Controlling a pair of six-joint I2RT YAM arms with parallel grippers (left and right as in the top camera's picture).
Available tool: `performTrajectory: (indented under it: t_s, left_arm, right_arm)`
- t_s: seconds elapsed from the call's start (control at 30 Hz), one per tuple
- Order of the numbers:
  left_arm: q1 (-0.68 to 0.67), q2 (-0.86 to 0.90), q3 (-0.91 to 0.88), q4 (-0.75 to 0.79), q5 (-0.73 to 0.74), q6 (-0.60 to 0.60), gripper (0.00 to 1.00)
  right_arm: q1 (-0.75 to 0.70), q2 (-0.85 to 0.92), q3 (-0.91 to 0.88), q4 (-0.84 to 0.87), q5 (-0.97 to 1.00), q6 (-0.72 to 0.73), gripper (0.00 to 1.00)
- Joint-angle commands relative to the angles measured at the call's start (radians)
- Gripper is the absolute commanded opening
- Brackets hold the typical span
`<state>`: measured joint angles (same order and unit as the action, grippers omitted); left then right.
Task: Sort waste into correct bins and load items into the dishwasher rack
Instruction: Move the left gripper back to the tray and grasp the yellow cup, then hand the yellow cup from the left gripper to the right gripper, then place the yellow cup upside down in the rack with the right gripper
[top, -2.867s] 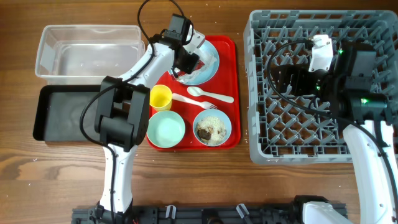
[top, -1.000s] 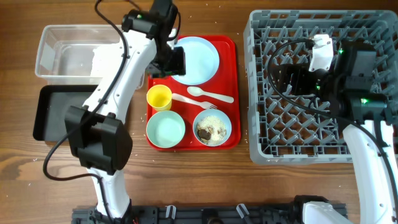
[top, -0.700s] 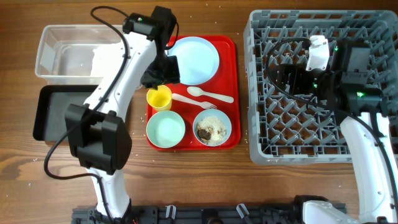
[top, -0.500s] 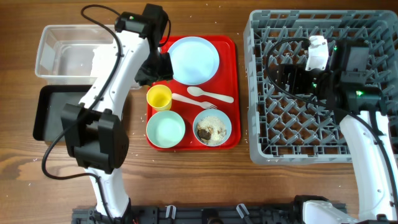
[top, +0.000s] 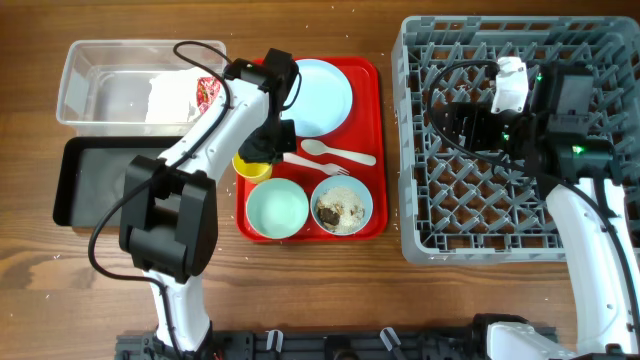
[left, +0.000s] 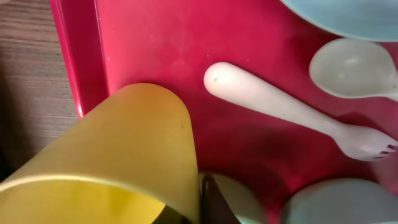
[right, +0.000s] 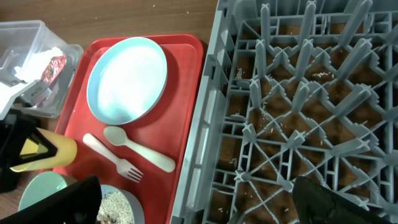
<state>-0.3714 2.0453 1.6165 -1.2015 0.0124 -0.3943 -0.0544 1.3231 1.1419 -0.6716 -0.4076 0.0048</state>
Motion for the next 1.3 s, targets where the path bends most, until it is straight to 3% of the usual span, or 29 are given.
performTrajectory:
  t_s: [0.0,0.07,0.13,0.2,0.3,0.4,0.53,0.63,1.0,1.2,1.27]
  left_arm:
    - [0.01,-0.005,0.075,-0.032,-0.002,0.006,0.04]
    - [0.014,-0.019,0.155,-0.067,0.017,0.037,0.04]
    - [0.024,-0.047,0.248,-0.078,0.133,0.092,0.04]
    - [0.052,-0.079,0.305,-0.078,0.399,0.188,0.04]
    - [0.12,-0.104,0.312,-0.095,0.929,0.41,0.04]
    - [0.175,-0.1,0.312,-0.141,1.178,0.529,0.04]
    - [0.198,-0.1,0.312,-0.145,1.361,0.575,0.04]
    - [0.197,-0.1,0.312,-0.134,1.407,0.575,0.04]
    - [0.137,-0.1,0.312,-0.215,1.438,0.574,0.04]
    - [0.138,-0.1,0.312,-0.221,1.438,0.574,0.04]
    - [0.138,-0.1,0.312,-0.221,1.438,0.574,0.11]
  right_arm:
    - [-0.001,0.01,0.023,0.024,-0.045,0.026,1.0]
    - [-0.001,0.01,0.023,0.05,-0.097,0.026,1.0]
    - [-0.001,0.01,0.023,0.082,-0.174,0.026,1.0]
    - [-0.001,0.016,0.023,0.113,-0.283,0.039,1.0]
    - [-0.001,0.045,0.023,0.181,-0.506,0.055,1.0]
    - [-0.001,0.106,0.023,0.254,-0.742,0.053,1.0]
    - [0.005,0.209,0.023,0.329,-0.998,0.047,1.0]
    - [0.035,0.259,0.023,0.395,-1.087,0.048,1.0]
    - [0.182,0.282,0.023,0.669,-0.995,0.164,0.98]
    - [0.188,0.282,0.023,0.671,-0.991,0.164,0.67]
    - [0.188,0.282,0.023,0.671,-0.991,0.175,0.52]
